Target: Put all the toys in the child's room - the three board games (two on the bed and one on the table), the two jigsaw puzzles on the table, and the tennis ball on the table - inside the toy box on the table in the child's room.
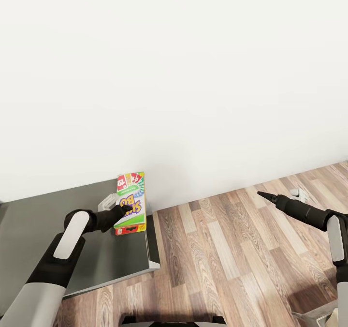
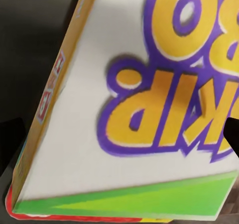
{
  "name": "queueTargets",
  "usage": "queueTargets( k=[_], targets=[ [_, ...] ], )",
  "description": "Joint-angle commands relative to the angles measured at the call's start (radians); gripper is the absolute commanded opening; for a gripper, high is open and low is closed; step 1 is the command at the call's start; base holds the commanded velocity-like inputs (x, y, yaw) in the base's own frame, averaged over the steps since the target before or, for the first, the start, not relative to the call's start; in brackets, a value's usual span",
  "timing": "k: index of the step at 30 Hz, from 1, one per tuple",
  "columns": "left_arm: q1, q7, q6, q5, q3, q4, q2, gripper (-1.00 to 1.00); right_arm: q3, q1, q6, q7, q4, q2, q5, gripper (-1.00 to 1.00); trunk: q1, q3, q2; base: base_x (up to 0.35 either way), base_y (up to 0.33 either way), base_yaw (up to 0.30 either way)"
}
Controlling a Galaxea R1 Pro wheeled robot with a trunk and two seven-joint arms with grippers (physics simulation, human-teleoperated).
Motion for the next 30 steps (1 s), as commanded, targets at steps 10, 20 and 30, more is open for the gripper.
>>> queueTargets(
  k=[10,20,30],
  targets=[
    [0.0,0.012,-0.002,0.024,-0.002,0.0,0.0,1.0,-0.001,-0.001,0.005,0.003,0.0,0.002,-0.001,1.0,0.001,-0.002,-0.001,0.0,0.0,0.0],
    [0.0,0.009,-0.002,0.025,-0.002,0.0,0.0,1.0,0.0,-0.001,0.003,0.003,0.0,0.005,-0.001,1.0,0.001,-0.002,-0.001,0.0,0.0,0.0],
    [0.0,0.007,-0.002,0.025,-0.002,0.0,0.0,1.0,0.0,-0.001,0.003,0.003,0.0,0.005,-0.002,1.0,0.001,-0.002,-0.001,0.0,0.0,-0.012]
  ],
)
